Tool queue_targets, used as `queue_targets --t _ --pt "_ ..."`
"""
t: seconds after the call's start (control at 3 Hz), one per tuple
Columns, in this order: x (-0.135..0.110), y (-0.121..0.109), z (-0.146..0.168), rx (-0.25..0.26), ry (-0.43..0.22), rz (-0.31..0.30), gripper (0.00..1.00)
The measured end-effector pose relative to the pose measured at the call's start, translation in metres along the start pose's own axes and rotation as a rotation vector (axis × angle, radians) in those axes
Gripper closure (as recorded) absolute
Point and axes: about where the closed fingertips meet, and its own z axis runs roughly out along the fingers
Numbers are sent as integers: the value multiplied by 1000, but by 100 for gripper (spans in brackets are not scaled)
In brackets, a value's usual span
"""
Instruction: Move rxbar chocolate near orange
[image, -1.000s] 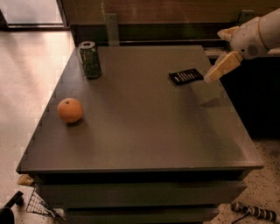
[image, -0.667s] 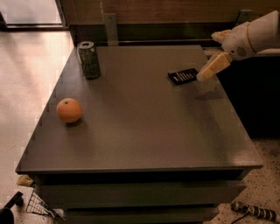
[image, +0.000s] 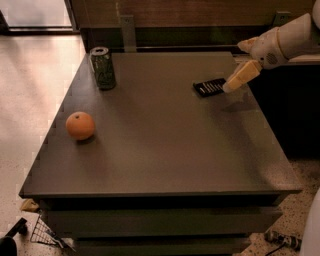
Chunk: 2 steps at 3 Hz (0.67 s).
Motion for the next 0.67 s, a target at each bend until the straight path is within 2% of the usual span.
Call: queue_targets --t 0.33,0.67 --pt "11 -5 20 -67 22 34 0" --pt "19 -4 23 -104 68 50 0"
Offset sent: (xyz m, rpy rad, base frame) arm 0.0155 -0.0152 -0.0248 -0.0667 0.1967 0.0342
